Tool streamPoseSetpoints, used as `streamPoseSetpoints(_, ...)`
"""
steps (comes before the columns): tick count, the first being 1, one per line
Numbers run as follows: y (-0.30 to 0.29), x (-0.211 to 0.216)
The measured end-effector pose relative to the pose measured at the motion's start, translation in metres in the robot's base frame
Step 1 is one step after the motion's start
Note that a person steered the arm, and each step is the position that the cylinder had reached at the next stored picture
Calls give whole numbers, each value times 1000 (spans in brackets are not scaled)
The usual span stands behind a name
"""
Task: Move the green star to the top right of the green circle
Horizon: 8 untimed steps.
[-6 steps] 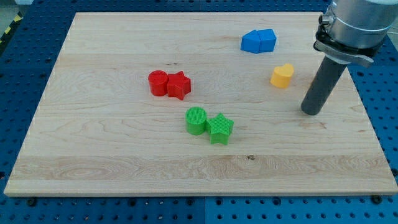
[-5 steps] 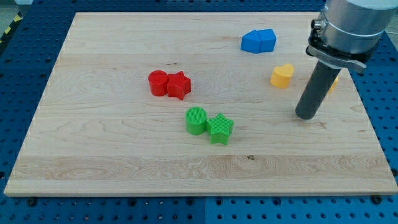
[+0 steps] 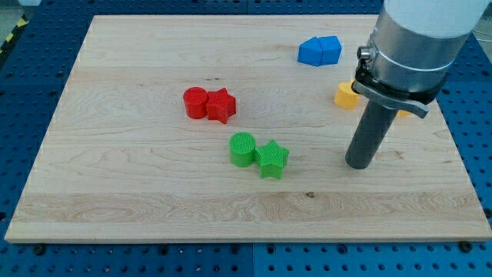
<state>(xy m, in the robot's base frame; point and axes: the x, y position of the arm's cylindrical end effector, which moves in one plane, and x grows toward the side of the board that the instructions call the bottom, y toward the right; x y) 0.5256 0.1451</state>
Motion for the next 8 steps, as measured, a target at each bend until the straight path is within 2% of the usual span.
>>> streamPoseSetpoints(3, -29, 6)
streamPoseSetpoints(7, -35, 6)
streamPoseSetpoints(8, -59, 6)
